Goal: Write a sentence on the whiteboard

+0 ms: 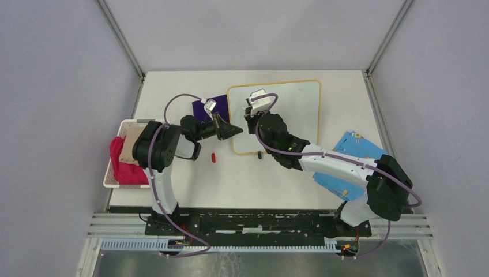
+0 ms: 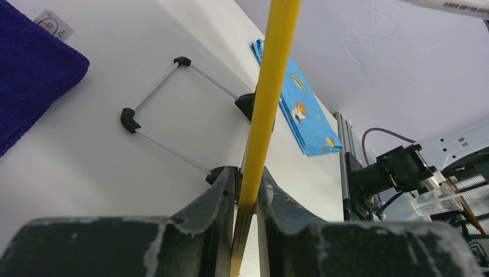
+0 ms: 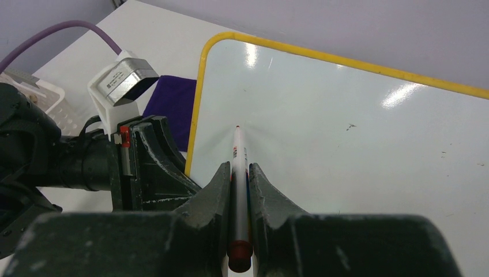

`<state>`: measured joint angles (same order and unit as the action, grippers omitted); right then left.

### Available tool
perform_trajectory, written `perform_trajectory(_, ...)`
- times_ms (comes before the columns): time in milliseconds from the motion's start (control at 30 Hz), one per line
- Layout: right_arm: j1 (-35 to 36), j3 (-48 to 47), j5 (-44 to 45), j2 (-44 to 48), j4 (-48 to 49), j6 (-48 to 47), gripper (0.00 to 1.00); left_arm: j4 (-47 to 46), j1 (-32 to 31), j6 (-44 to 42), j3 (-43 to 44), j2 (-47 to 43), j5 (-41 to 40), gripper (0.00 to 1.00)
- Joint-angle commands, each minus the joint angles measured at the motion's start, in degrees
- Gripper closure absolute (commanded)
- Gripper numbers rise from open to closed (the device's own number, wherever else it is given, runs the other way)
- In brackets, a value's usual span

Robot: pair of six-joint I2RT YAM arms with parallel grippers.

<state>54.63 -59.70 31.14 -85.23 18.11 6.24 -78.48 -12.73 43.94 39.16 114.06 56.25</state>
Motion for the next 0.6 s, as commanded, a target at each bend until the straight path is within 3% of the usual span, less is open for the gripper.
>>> perform_trajectory(0,-0.40,-2.68,-1.54,-0.37,4.86,1.76,1.00,-1.24,0.16,-1.57,-0.44,0.09,-0.15,0.93)
perform_trajectory(567,-2.25,-3.90,-2.04,-3.03,3.80,3.91,1.00,-1.05,0.16,-1.84,-0.24,0.12,0.12,0.98)
